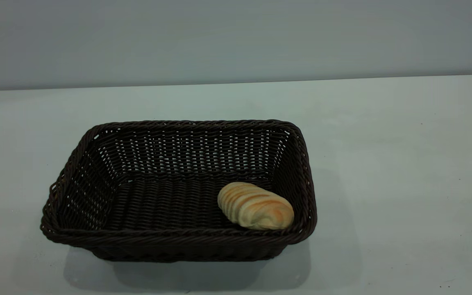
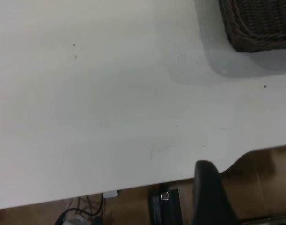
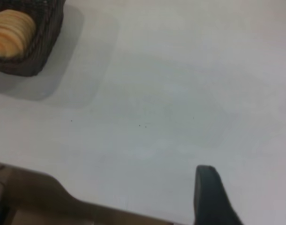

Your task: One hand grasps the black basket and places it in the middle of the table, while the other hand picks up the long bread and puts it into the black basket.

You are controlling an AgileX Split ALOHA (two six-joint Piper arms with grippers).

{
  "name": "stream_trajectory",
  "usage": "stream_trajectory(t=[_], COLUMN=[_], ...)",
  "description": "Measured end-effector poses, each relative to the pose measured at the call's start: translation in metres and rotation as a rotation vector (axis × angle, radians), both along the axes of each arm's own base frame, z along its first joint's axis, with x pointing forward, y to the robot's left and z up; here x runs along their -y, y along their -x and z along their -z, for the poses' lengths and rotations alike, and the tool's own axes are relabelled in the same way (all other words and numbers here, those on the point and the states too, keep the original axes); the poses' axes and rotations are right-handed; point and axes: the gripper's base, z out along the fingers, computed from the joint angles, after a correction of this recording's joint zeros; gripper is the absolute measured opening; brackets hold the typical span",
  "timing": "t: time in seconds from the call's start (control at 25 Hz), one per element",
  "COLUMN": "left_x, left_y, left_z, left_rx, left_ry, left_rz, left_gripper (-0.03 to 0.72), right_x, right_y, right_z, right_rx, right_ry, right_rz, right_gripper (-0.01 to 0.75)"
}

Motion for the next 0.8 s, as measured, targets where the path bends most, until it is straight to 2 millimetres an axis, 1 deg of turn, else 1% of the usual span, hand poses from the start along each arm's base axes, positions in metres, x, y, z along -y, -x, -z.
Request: stream_trajectory(t=[0.2,0.44,0.8], left_x=[-0.001,-0.002,-0.002], left_y=[0.004,0.016,0.027], left_z=[0.000,-0.001,0.000], left_rx=[0.034,0.122,0.192], left_ry=[0.005,0.011,0.017], left_rz=[-0.010,-0.103,-0.112], left_gripper=[0.488,0.488,0.488], right_x=[0.000,0.000,0.001], right_y=[0.000,0.004,0.005], right_z=[0.000,0.000,0.000], right_rx=[0.000,0.029,0.039], right_ry=[0.000,-0.006,-0.009], right_rz=[0.000,0.034,0.069], right_gripper=[0.379,0.379,0.379])
